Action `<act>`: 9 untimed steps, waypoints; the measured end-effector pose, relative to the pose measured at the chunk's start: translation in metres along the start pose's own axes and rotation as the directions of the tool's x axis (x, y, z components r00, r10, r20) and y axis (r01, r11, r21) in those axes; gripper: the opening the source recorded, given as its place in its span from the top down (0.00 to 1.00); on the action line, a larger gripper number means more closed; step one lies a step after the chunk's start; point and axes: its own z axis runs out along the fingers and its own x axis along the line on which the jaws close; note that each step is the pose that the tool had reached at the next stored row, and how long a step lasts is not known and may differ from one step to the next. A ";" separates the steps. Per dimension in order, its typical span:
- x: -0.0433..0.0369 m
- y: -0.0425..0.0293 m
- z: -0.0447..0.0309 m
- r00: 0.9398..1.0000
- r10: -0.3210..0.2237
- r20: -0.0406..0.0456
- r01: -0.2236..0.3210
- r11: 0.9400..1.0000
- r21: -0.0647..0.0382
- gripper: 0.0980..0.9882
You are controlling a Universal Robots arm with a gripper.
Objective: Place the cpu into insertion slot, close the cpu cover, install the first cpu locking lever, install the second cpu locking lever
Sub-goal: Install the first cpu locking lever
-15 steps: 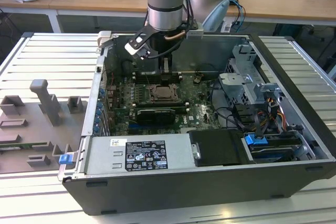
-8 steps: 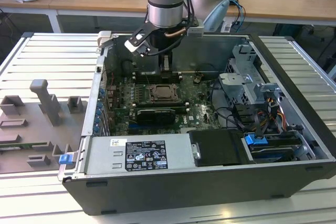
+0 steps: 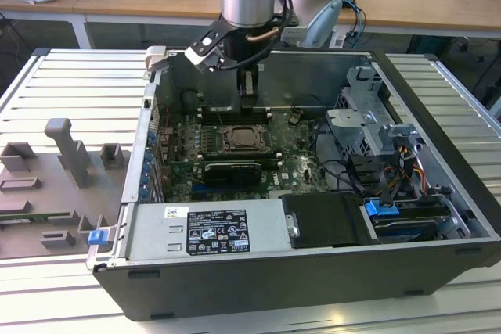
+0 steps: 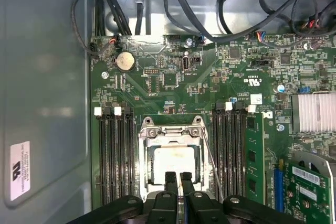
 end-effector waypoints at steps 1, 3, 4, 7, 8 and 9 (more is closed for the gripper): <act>0.0000 0.0001 -0.0022 1.000 0.000 0.000 0.000 1.000 0.000 0.92; -0.0001 0.0003 -0.0057 1.000 0.000 0.000 0.000 1.000 0.000 0.92; -0.0001 0.0003 -0.0063 1.000 -0.001 0.000 0.001 1.000 0.000 0.92; -0.0001 0.0003 -0.0064 0.999 -0.047 -0.002 0.047 0.999 -0.001 0.92; -0.0001 0.0003 -0.0064 0.998 -0.064 -0.003 0.064 0.998 -0.001 0.92; -0.0001 0.0004 -0.0064 0.996 -0.091 -0.005 0.091 0.996 -0.002 0.92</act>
